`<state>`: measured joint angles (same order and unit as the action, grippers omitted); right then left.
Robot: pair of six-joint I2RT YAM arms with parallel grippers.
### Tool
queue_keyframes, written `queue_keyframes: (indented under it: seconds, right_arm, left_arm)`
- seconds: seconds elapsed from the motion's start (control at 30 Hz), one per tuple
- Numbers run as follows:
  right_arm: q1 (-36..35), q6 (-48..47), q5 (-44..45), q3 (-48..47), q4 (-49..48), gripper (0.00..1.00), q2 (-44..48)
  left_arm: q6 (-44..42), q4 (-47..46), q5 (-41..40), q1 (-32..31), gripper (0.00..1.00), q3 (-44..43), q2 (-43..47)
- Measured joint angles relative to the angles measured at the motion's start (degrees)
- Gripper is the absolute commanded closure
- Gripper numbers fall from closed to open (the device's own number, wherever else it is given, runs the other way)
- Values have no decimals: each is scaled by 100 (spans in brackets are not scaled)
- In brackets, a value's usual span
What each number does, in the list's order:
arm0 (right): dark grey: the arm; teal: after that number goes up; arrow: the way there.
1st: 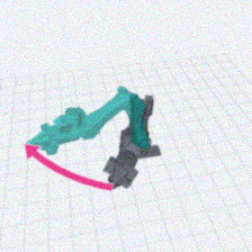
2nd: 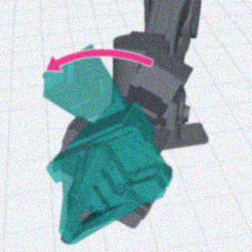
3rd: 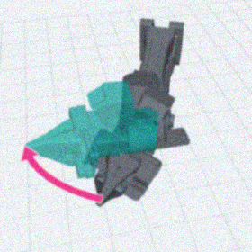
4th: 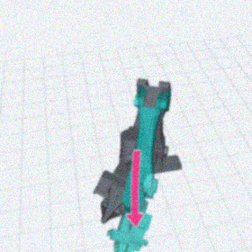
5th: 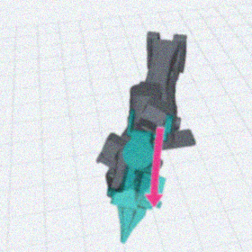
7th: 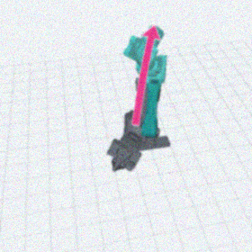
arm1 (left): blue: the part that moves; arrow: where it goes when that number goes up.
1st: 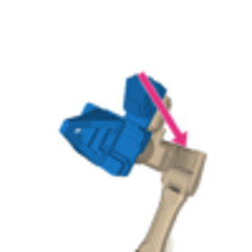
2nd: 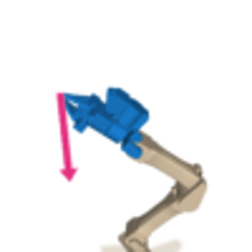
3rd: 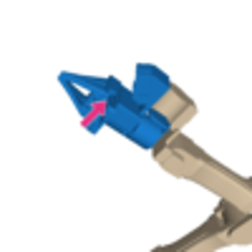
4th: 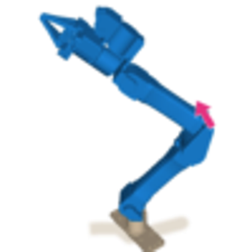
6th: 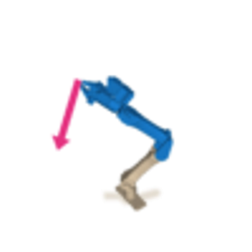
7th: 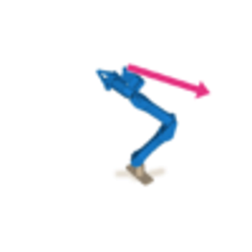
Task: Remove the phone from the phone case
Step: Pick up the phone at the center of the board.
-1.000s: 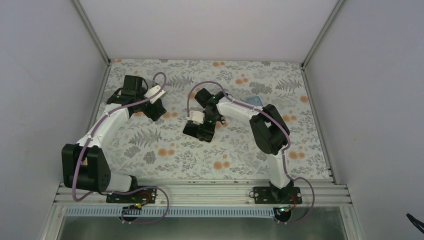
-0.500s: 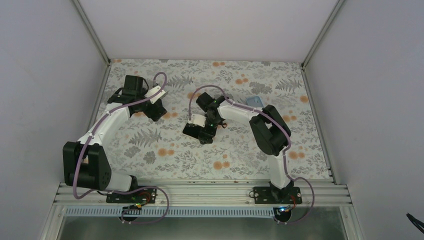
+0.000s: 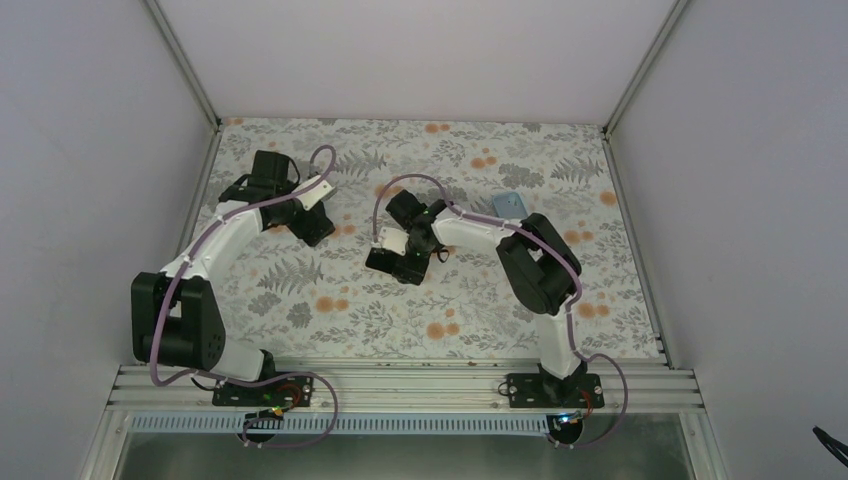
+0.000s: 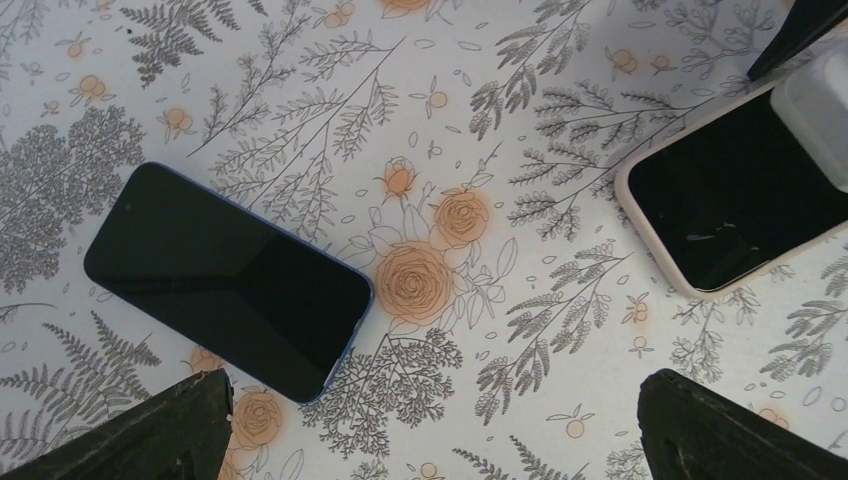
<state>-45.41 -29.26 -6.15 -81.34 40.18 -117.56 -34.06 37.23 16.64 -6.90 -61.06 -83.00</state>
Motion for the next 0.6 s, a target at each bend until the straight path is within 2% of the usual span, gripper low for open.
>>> queue_keyframes:
  seconds: [0.37, 0.6]
  right_arm:
    - [-76, 133, 184, 415, -413, 40, 308]
    - [-76, 247, 444, 667, -546, 45, 879]
  left_arm:
    - [-199, 704, 804, -2, 1, -481, -271]
    - [-319, 1534, 1613, -11, 1, -1095, -1069]
